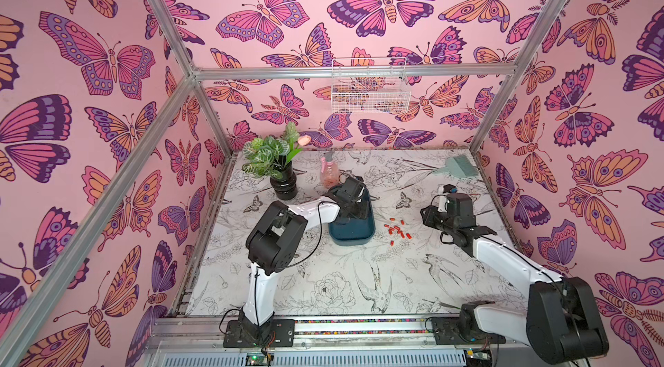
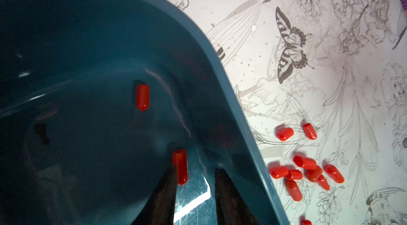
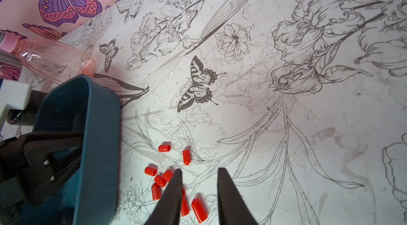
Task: Take the screw protection sleeves out of the storage box
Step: Pick up the screw protection sleeve from the storage box.
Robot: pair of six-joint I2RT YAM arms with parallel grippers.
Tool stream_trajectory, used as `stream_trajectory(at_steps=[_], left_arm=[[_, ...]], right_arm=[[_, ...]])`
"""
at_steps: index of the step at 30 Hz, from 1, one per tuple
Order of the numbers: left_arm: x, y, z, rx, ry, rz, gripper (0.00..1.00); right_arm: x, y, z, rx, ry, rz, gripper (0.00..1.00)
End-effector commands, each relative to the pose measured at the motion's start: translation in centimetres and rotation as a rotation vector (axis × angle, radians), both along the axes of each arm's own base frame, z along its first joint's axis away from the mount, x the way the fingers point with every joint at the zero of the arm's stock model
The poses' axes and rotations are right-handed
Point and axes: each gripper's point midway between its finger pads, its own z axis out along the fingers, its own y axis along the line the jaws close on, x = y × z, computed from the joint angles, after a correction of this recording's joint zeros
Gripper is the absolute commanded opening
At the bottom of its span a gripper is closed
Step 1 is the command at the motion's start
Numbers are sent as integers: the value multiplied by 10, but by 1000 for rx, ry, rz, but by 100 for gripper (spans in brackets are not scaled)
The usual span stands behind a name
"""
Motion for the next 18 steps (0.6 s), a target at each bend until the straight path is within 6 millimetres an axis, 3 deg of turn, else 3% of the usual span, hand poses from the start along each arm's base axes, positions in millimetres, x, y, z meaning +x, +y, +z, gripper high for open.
stream_trajectory(at_steps=[1, 18], left_arm=[[-2, 6, -16, 61, 34, 4, 31], [0, 12, -35, 140, 88, 27, 28]], right_arm=[[8, 1, 12, 15, -24, -3, 31], [8, 1, 12, 14, -25, -3, 31]])
